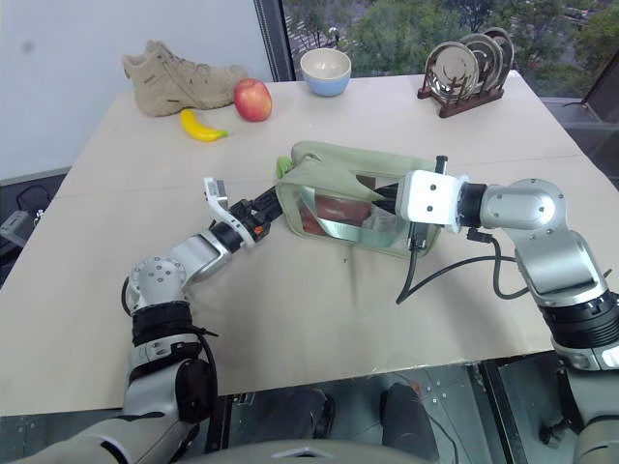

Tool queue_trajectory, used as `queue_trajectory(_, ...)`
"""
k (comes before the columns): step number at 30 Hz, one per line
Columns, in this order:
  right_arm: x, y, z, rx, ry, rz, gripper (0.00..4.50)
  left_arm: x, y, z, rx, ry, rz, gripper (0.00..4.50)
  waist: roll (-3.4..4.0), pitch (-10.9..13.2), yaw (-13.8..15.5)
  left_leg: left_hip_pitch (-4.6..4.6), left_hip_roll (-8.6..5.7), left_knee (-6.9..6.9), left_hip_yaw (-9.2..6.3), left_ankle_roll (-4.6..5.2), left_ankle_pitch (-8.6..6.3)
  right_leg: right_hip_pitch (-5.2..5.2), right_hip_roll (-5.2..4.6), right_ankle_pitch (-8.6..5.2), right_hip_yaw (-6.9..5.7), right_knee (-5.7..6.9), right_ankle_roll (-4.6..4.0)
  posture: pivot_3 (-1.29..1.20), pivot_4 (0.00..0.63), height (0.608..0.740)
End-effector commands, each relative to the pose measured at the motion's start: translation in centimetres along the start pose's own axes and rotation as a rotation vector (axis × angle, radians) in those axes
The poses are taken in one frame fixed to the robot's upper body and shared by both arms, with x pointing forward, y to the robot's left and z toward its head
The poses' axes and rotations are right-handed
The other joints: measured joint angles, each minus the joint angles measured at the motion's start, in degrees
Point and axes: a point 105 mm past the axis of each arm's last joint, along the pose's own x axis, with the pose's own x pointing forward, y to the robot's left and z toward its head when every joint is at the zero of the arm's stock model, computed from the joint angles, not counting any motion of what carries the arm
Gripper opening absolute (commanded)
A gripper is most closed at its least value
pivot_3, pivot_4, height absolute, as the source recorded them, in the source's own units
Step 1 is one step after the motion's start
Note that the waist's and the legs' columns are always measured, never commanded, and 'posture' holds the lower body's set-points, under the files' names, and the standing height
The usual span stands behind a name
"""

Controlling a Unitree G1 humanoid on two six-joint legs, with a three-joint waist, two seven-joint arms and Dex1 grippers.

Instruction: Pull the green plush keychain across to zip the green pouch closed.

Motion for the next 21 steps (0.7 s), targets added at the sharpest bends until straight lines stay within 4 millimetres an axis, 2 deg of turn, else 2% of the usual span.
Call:
queue_trajectory(1, -0.1, -0.1, 1.0, -0.033, -0.036, -0.009, 0.0, 0.9, -1.2, 0.1, -0.01, -0.029, -0.045, 2.89, -0.02, 0.0, 0.0, 0.0, 0.0, 0.0, 0.0, 0.0, 0.0, 0.0, 0.0, 0.0, 0.0, 0.0, 0.0, 0.0, 0.15, 0.74)
queue_trajectory(3, 0.0, 0.0, 1.0, -0.031, -0.036, -0.007, 0.0, 1.0, -1.2, 0.2, 0.003, -0.051, -0.04, 2.89, -0.03, 0.0, 0.0, 0.0, 0.0, 0.01, 0.01, 0.0, 0.0, 0.01, -0.01, 0.0, 0.0, 0.01, 0.0, 0.0, 0.15, 0.74)
queue_trajectory(6, 0.1, 0.1, 0.9, -0.029, -0.036, -0.007, 0.0, 1.0, -1.4, 1.0, 0.014, -0.112, -0.051, 2.1, -0.03, 0.0, 0.0, 0.01, 0.0, 0.02, 0.01, 0.0, 0.0, 0.0, 0.0, 0.0, 0.02, 0.03, 0.0, 0.0, 0.15, 0.74)
queue_trajectory(9, 0.1, 0.1, 0.8, -0.026, -0.036, -0.006, 0.0, 0.8, -1.7, 1.5, 0.048, -0.15, -0.062, 0.8, -0.04, 0.0, 0.0, 0.01, 0.01, 0.02, 0.02, 0.0, 0.0, 0.0, 0.0, 0.0, 0.02, 0.03, 0.0, 0.0, 0.15, 0.74)
queue_trajectory(10, 0.1, 0.1, 0.8, -0.024, -0.035, -0.007, 0.0, 0.6, -2.0, 1.9, 0.087, -0.168, -0.072, 0.14, -0.04, 0.0, -0.1, 0.01, 0.01, 0.02, 0.03, 0.0, 0.0, 0.0, 0.0, 0.0, 0.03, 0.03, 0.0, 0.0, 0.15, 0.74)
queue_trajectory(15, 0.0, 0.1, 0.7, -0.02, -0.031, -0.007, 0.0, -0.2, -4.2, 3.2, 0.323, -0.225, -0.145, 0.06, -0.05, 0.0, -0.1, 0.01, 0.02, 0.0, 0.05, 0.0, 0.0, -0.01, 0.01, 0.0, 0.04, 0.02, 0.0, 0.0, 0.15, 0.74)
queue_trajectory(21, 0.2, 0.0, 0.6, -0.016, -0.035, -0.011, 0.0, 0.3, -6.1, 3.9, 0.514, -0.244, -0.185, 0.06, -0.06, 0.0, 0.0, 0.03, 0.02, 0.01, 0.05, 0.0, 0.0, 0.01, 0.01, 0.0, 0.03, 0.03, 0.0, 0.0, 0.15, 0.74)
